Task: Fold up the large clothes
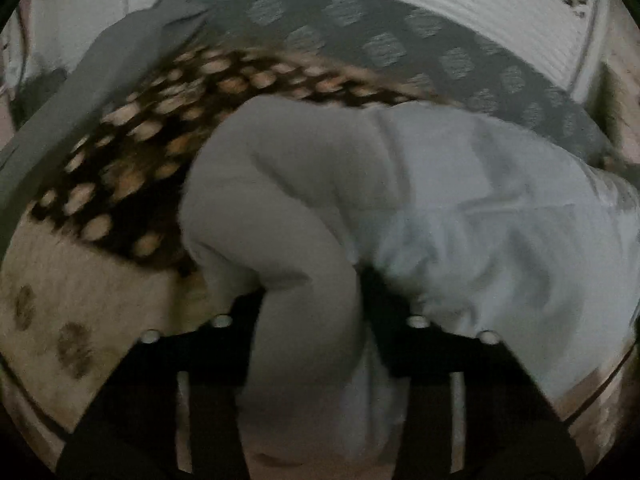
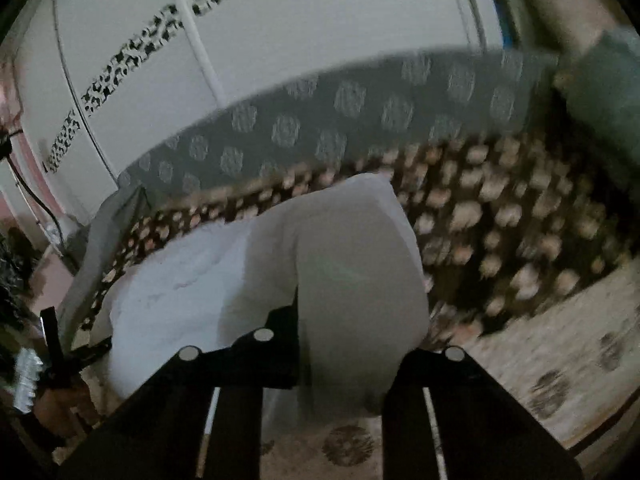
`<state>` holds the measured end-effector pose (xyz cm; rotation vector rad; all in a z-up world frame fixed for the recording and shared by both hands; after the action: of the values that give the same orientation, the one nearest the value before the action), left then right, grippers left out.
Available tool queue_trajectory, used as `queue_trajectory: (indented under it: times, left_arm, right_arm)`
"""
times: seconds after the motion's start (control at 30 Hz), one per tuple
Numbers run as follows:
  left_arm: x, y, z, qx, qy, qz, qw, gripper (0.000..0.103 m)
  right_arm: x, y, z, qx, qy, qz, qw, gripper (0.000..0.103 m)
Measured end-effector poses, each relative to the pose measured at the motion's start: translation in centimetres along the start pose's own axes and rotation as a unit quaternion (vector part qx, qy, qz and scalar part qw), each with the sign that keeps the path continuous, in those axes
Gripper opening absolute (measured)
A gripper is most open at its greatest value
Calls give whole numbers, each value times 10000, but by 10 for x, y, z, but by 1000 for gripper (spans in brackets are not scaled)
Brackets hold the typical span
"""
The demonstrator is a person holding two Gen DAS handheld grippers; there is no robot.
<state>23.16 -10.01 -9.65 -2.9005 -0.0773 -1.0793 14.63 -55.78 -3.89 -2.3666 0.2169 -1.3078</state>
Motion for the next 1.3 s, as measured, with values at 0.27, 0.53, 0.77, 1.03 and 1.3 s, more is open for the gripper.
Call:
queue_trajectory:
  times: [0.27, 0.53, 0.77, 1.03, 1.3]
  left_arm:
    - [-11, 92, 6, -575, 692, 951, 9914, 47]
    - [22, -27, -63, 563, 1055, -414, 9920, 95]
    - [15, -134, -178, 820, 1960, -969, 9724, 100]
    - [-52, -176, -251, 1615, 2257, -296, 9603, 100]
    - [-81, -198, -296, 1689, 2639, -1426, 9389, 100]
  right_arm:
    - [-10, 111, -34, -910, -113, 894, 9918, 35]
    - [-18, 107, -86, -1585, 136, 459, 9862, 94]
    - [-24, 31, -139, -1700, 468, -252, 9840, 100]
    - [-58, -11, -197, -1036, 820, -182, 9911, 101]
    - [-82, -46, -270, -2135, 2764, -639, 9348, 101]
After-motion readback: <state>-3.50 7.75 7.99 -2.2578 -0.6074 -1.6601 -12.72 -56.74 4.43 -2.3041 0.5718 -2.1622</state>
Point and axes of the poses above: each gripper's, at about its wrist camera, not at the fingertips, and z roughly the way its jaws point, y to its right, x to its top, the point moved 1 cm from there along z, roughly the way its jaws point, and after that the axes turned 15 degrees about x, right-handed, at the moved point
